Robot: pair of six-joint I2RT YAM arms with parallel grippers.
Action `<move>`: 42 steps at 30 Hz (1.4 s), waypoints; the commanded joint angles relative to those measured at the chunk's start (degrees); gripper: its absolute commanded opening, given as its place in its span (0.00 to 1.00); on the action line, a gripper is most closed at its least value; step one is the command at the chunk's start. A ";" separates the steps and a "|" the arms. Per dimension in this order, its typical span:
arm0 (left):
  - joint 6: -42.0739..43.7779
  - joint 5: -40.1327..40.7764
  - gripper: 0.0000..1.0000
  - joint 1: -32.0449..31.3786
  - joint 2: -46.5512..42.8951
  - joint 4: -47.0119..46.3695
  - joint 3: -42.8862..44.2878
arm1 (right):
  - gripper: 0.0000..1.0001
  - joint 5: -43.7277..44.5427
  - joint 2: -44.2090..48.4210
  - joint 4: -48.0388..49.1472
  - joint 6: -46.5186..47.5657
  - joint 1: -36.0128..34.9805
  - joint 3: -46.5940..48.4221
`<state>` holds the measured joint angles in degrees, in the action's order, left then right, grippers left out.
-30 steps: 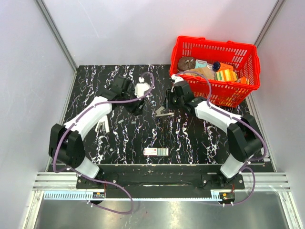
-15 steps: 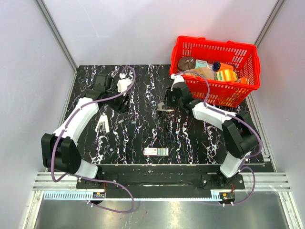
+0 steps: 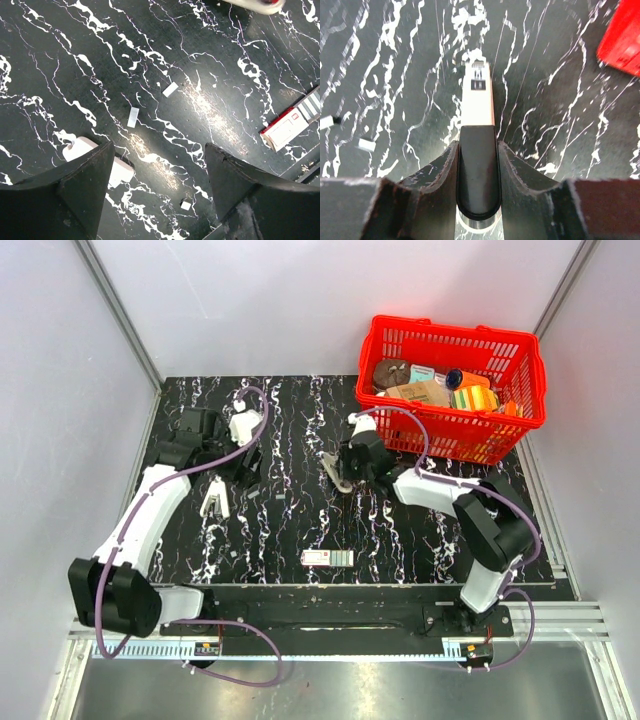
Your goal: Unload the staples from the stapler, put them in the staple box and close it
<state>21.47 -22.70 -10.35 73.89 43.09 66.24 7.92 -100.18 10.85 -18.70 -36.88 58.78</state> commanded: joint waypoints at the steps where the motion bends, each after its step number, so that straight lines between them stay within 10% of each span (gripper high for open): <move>1: 1.99 -0.07 0.78 1.12 -4.80 1.29 -0.85 | 0.04 3.32 -2.56 -6.45 -1.08 -2.49 0.72; 5: 3.58 -0.25 0.79 2.35 -5.94 5.25 -0.58 | 0.22 4.03 -2.04 -9.79 -1.17 -2.84 1.16; 13: 1.03 8.29 0.99 6.12 -13.94 2.17 -4.45 | 0.99 5.09 6.65 -15.60 4.27 -4.24 5.28; 27: -3.72 4.68 0.99 22.74 -19.22 -2.75 -5.15 | 0.94 0.97 0.26 -2.94 12.17 -7.06 16.00; 32: -4.25 3.89 0.99 23.44 -18.08 -3.54 -5.24 | 0.80 1.31 -11.33 -17.41 20.09 -10.31 31.19; 42: -6.97 3.63 0.84 26.61 -12.54 -4.33 -3.40 | 0.73 -22.49 -19.61 -19.90 27.30 -10.31 36.48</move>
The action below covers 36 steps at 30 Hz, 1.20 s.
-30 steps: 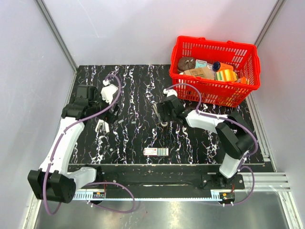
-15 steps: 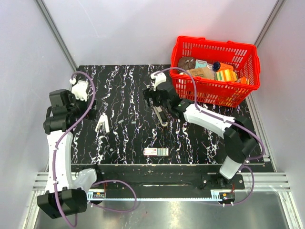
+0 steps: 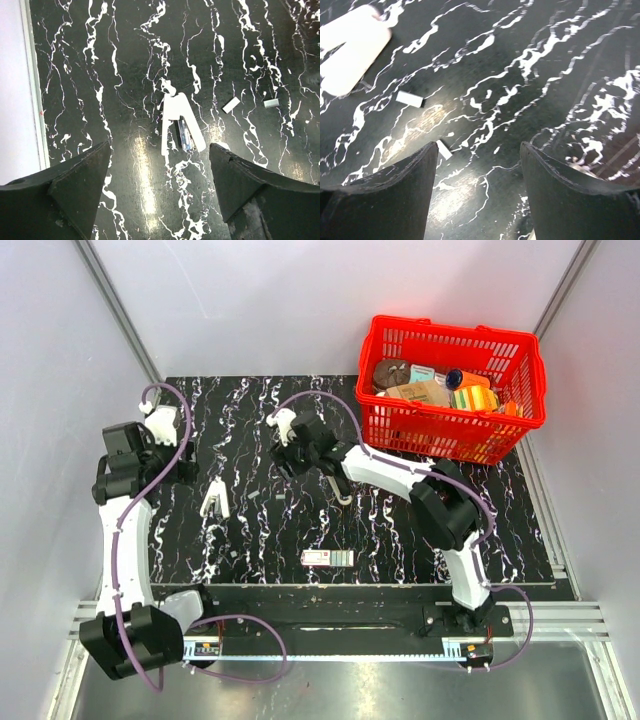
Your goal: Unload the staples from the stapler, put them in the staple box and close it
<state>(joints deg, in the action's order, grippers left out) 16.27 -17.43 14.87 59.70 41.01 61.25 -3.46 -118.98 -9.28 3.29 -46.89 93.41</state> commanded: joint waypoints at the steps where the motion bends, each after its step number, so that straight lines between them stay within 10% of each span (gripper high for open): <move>1: -1.86 -1.73 0.83 1.47 1.91 -2.25 1.50 | 0.73 -12.52 -1.86 -0.47 6.89 -0.39 2.74; 19: 0.51 -5.15 0.83 3.49 3.40 -2.17 -0.26 | 0.88 -17.98 -15.66 -7.33 19.91 -4.87 16.54; 36: 2.36 -8.50 0.85 7.10 5.77 -1.99 -0.35 | 0.82 -12.97 -22.26 -6.54 22.37 -6.72 21.55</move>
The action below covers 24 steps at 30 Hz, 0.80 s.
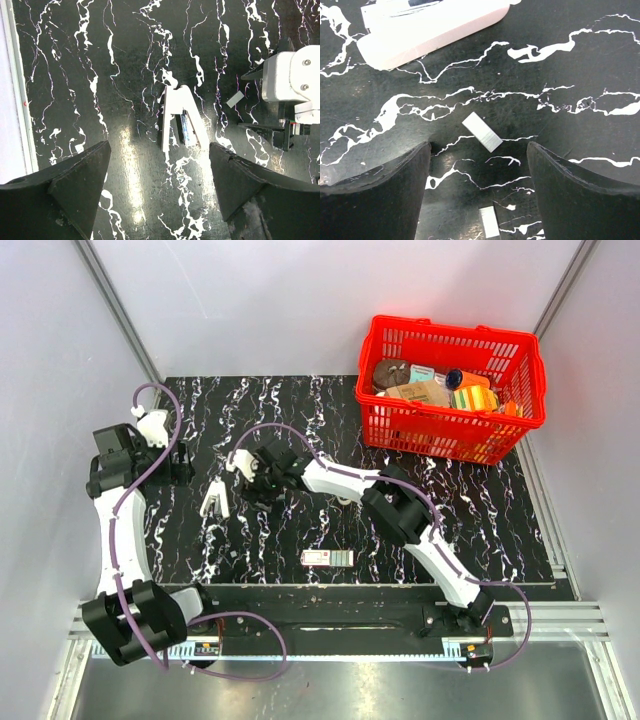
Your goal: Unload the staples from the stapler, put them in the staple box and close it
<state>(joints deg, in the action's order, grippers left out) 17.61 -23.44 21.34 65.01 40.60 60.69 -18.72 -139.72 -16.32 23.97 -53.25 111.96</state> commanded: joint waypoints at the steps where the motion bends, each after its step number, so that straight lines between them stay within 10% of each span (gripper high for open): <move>1: 1.11 -2.66 0.85 0.89 0.55 -1.40 0.48 | 0.81 2.20 -1.78 -0.03 1.96 -0.36 3.43; 24: 2.78 -4.77 0.87 2.65 0.55 0.80 1.54 | 0.46 4.92 -3.98 -5.65 0.21 -2.91 6.51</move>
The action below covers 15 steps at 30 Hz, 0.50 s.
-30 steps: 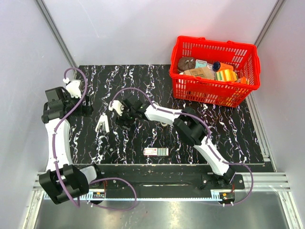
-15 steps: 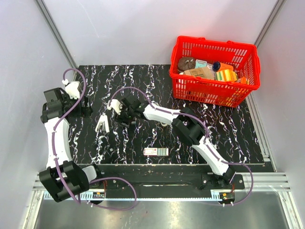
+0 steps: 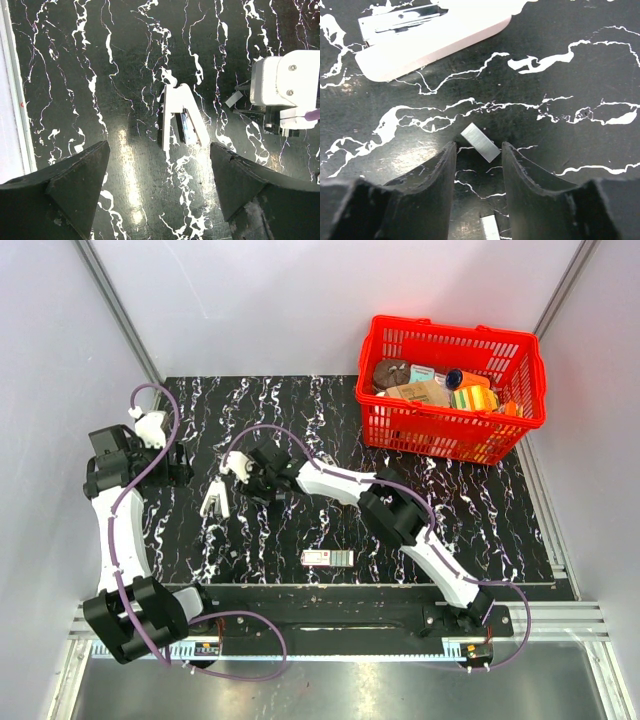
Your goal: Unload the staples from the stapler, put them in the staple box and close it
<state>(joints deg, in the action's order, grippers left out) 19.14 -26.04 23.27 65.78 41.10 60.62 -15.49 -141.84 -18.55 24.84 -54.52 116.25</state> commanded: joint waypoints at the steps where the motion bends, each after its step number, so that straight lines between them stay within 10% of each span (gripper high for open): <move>1: 1.34 -2.34 0.87 0.90 -0.30 0.56 1.78 | 0.45 1.77 -1.69 -3.51 -1.19 -1.73 2.06; 15: 3.19 -3.93 0.88 2.31 -3.11 3.54 2.40 | 0.20 7.39 4.28 1.22 -8.66 -2.52 -9.01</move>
<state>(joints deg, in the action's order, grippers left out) 20.99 -27.49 25.15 65.10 44.49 60.73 -12.56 -139.83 -15.05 19.27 -56.27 111.66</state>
